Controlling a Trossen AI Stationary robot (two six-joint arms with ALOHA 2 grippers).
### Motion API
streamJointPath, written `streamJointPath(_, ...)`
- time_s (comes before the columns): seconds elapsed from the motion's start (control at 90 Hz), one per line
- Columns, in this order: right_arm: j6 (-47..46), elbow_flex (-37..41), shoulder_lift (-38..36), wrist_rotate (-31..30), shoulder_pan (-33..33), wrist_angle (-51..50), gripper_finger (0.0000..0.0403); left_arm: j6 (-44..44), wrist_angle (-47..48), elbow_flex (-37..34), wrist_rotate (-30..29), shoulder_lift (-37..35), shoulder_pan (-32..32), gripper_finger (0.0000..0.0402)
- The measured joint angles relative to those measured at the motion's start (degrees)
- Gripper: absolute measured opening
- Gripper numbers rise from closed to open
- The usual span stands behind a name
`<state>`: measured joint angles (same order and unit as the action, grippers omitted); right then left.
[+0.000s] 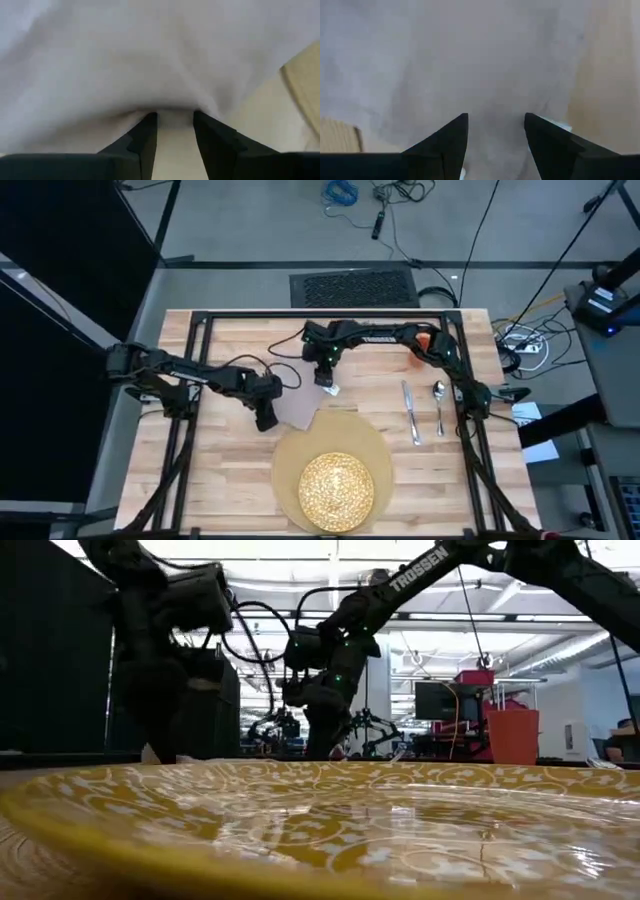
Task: Set table place
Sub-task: Fold the brown table napkin
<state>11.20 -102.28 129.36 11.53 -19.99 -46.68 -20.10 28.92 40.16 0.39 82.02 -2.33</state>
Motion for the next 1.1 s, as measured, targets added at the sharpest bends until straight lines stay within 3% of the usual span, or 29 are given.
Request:
streamJointPath(0.122,1.42,-3.82,-3.9,-5.97,-0.09,-3.77,0.0183,1.4,5.54,3.2,-5.79,-2.85,0.54,0.0115)
streamJointPath(0.233,0.74,-7.17,-7.96,-5.81,0.37,-5.4,0.0183,2.76,10.15,5.35,-9.14,-5.3,-0.33,0.0115)
streamJointPath(0.3,-1.91,-7.77,-9.75,-3.28,0.93,-6.0,0.0183,4.17,12.24,5.69,-9.56,-6.19,-1.44,0.0115)
streamJointPath(0.411,-4.97,-7.71,-10.37,8.07,2.24,-7.77,0.0183,8.24,12.55,5.04,-10.09,-6.32,-4.1,0.0115)
streamJointPath(0.622,-6.0,-4.44,-6.3,14.54,5.81,-6.85,0.0183,14.7,11.81,4.64,-10.76,-3.35,-11.2,0.0115)
streamJointPath(0.856,-9.14,0.72,-4.02,15.56,5.35,1.81,0.0183,18.36,9.91,4.61,-10.74,1.8,-14.52,0.0115)
streamJointPath(1.1,-10.35,5.71,-3.89,15.47,4.57,3.98,0.0183,19.54,8.07,4.68,-9.82,8.01,-16.19,0.0115)
